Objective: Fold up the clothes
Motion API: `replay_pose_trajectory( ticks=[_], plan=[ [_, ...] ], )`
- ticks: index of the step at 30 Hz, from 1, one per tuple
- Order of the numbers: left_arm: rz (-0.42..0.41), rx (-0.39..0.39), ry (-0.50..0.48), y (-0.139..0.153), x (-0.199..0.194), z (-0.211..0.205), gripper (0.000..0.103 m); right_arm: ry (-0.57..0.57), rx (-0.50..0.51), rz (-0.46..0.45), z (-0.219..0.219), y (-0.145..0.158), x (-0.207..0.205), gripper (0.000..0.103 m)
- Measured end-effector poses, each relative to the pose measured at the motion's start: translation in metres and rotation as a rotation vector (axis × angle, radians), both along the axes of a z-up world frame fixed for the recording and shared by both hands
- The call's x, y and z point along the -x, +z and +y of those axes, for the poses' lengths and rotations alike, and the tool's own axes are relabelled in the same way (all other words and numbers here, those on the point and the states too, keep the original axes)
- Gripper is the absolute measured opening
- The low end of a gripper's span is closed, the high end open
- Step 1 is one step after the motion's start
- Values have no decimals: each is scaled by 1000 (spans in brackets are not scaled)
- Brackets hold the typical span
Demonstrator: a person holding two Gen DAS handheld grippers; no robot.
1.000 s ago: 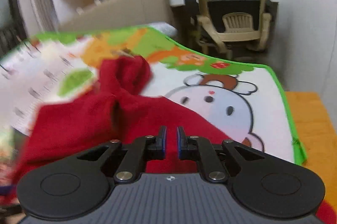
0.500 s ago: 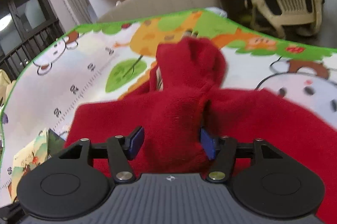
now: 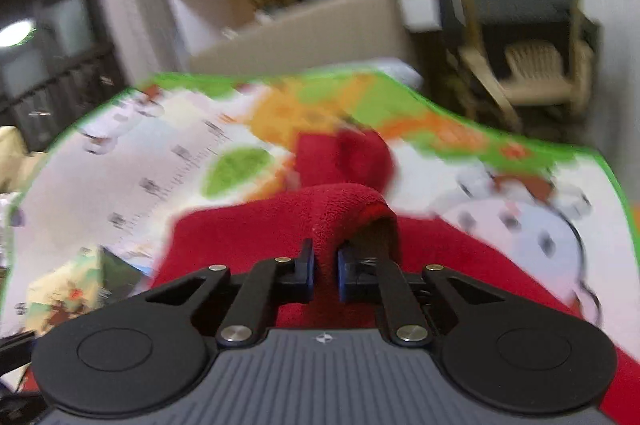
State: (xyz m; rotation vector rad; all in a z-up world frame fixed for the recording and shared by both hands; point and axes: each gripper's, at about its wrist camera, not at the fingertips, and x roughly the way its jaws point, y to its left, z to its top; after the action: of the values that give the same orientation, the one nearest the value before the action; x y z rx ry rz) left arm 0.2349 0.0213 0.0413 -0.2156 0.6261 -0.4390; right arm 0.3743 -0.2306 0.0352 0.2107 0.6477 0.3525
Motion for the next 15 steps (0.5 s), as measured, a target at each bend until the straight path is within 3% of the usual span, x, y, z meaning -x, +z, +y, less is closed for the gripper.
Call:
replay_pose_trajectory(
  ticks=[2, 3, 5, 7, 9, 11, 15],
  plan=[
    [26, 2, -29, -8, 0, -10, 103, -9, 25, 74, -8, -23, -9, 22],
    [39, 4, -43, -11, -1, -16, 103, -12, 2, 65, -16, -23, -2, 24],
    [63, -35, -43, -27, -1, -21, 103, -23, -66, 24, -38, -13, 18, 30],
    [32, -60, -43, -36, 5, -23, 103, -53, -112, -41, -64, 2, 43, 47],
    [27, -66, -44, -37, 5, -23, 103, -154, -110, -123, -106, 21, 82, 60],
    [26, -58, -42, -37, 5, -22, 103, -297, -106, -139, -154, 29, 117, 61],
    [25, -39, -39, -39, 3, -19, 103, -496, -152, -25, -214, 5, 161, 61]
  ],
)
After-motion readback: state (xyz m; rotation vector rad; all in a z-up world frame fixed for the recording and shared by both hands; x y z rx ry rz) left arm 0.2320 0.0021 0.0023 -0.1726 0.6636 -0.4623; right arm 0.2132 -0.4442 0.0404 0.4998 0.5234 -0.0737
